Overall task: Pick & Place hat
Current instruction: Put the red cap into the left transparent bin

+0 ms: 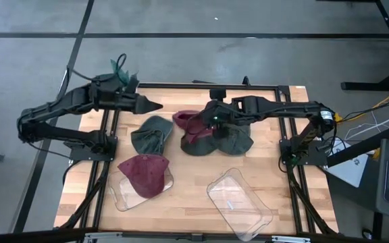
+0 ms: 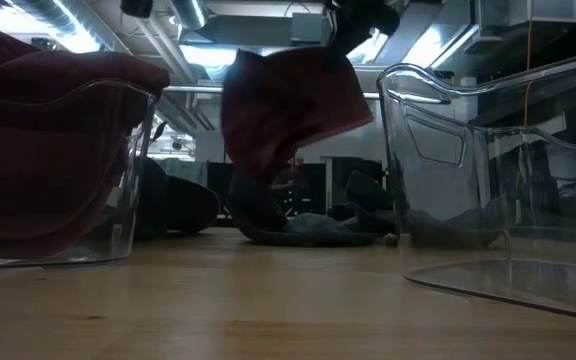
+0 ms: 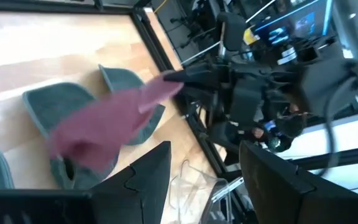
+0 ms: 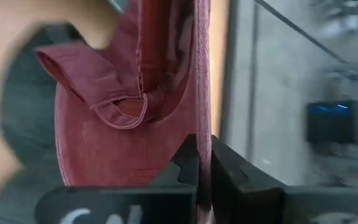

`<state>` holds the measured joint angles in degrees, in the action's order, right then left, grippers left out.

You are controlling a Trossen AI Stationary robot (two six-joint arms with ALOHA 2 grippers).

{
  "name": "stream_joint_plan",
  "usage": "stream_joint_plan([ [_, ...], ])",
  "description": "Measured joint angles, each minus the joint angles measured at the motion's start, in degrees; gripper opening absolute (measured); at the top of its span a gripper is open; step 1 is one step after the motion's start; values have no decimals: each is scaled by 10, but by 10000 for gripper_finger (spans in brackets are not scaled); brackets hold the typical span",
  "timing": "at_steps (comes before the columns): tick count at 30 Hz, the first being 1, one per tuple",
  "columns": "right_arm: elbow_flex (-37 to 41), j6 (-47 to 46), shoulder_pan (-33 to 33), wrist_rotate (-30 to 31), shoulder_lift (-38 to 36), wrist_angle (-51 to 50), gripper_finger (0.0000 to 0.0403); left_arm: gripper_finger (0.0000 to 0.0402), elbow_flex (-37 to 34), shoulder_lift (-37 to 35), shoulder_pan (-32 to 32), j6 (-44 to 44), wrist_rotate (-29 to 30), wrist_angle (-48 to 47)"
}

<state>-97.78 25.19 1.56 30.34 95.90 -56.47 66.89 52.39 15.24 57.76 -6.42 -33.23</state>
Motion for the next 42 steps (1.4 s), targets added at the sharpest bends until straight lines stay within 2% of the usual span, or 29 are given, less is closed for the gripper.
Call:
stream_joint_plan([
  [5,9,8,21,52,0,-11,17,185,0,-8,2,-13,9,1],
  [9,15,7,38,135,0,-11,14,185,0,-8,2,-16,12,0],
  [11,15,7,49,148,0,-3,14,184,0,-8,2,-24,13,0],
  [14,15,7,66,134,0,8,14,185,0,-8,2,-25,14,0],
  [22,15,-21,82,45,38,23,14,185,0,-8,2,-36,15,0],
  [24,15,0,81,51,55,15,14,185,0,-8,2,-37,15,0],
  [28,16,65,86,114,73,4,14,185,0,-8,2,-39,17,2],
  [31,16,75,97,138,70,9,14,184,0,-8,2,-41,17,2],
  [36,16,39,104,135,67,7,14,185,0,-8,2,-48,17,2],
  [42,62,51,95,82,68,11,14,185,0,-8,2,-50,17,2],
])
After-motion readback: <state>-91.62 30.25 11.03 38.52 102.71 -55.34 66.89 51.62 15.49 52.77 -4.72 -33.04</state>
